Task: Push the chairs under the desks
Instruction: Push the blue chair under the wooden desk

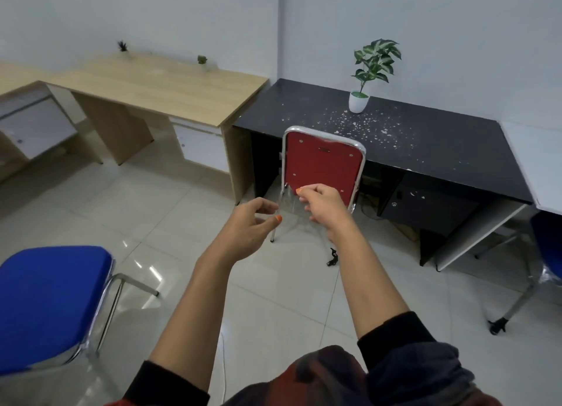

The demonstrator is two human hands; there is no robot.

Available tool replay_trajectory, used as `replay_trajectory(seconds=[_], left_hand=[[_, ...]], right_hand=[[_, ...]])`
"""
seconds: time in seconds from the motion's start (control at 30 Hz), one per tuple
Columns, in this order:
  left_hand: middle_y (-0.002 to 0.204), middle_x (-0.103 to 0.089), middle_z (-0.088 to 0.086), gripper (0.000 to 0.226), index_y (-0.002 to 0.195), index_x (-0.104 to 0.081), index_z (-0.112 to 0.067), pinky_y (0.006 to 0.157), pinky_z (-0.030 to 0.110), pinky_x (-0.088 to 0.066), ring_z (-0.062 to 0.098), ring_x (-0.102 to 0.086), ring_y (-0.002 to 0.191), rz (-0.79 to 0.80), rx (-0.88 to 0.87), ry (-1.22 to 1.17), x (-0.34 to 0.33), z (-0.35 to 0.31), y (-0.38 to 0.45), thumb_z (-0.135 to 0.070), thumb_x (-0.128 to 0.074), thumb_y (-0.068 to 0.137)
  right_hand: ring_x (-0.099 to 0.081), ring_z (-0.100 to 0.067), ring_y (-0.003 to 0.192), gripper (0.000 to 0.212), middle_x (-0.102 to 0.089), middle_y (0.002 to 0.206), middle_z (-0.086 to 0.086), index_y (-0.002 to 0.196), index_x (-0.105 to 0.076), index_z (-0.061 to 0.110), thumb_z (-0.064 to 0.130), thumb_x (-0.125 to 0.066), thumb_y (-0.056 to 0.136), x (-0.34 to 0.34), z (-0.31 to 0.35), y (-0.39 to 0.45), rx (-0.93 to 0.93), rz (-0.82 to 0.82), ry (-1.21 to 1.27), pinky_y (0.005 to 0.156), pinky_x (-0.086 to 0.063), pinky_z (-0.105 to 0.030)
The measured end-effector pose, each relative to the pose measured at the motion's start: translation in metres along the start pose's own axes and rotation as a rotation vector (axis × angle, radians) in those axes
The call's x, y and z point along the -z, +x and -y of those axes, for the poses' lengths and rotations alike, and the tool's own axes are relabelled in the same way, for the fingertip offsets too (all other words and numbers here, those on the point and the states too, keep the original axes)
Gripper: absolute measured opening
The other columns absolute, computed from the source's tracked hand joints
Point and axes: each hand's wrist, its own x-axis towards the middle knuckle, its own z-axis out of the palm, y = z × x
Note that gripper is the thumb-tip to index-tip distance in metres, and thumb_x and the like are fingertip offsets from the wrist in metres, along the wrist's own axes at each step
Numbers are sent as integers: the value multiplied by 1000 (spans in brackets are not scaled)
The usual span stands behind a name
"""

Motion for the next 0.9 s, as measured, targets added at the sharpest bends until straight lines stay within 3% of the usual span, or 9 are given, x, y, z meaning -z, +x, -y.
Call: replay_trajectory(seconds=[0.1, 0.3, 0.43, 0.53, 0.77, 0.9], left_hand=[[122, -62, -9, 23, 119, -62, -24, 81, 25, -54, 6, -65, 101, -33, 49, -27, 23, 27, -48, -30, -63, 97], [120, -62, -7, 24, 120, -63, -23, 81, 25, -52, 9, -64, 98, -133, 135, -49, 52, 64, -123, -29, -62, 97], [119, -62, -9, 23, 119, -63, -24, 80, 25, -52, 9, -64, 99, -134, 141, -86, 52, 75, -156, -30, -62, 97], [119, -62, -9, 21, 118, -63, -25, 80, 25, -51, 10, -65, 99, -147, 148, -108, 53, 82, -185, -30, -62, 97], [115, -62, -10, 25, 122, -63, -22, 74, 19, -47, 2, -61, 94, -296, 163, -106, 66, 86, -246, -29, -61, 98], [116, -61, -12, 26, 122, -61, -23, 79, 24, -50, 3, -61, 98, -351, 188, -96, 61, 79, -282, -31, -61, 98]], right_hand=[[-57, -13, 87, 9, -65, 95, 2, 91, -66, 19, 26, -64, 96, -38, -6, -39, -35, 66, -15, 79, -45, -29], [-54, -4, 85, 19, -63, 95, 4, 108, -70, 13, 26, -64, 96, -86, -26, -115, -57, 255, -119, 92, -47, -34], [-54, -3, 85, 8, -63, 97, 5, 94, -68, 20, 26, -63, 97, -83, -42, -145, -78, 204, -120, 92, -47, -34], [-53, -4, 83, 12, -62, 92, 7, 85, -64, 22, 25, -63, 97, -82, -53, -165, -94, 139, -103, 95, -47, -37], [-54, -7, 87, 8, -61, 93, 8, 91, -65, 19, 24, -63, 96, -106, -55, -209, -44, 238, -126, 94, -48, -35], [-53, -1, 87, 7, -62, 95, 10, 97, -66, 18, 24, -62, 97, -109, -60, -235, -14, 307, -122, 95, -48, -34]])
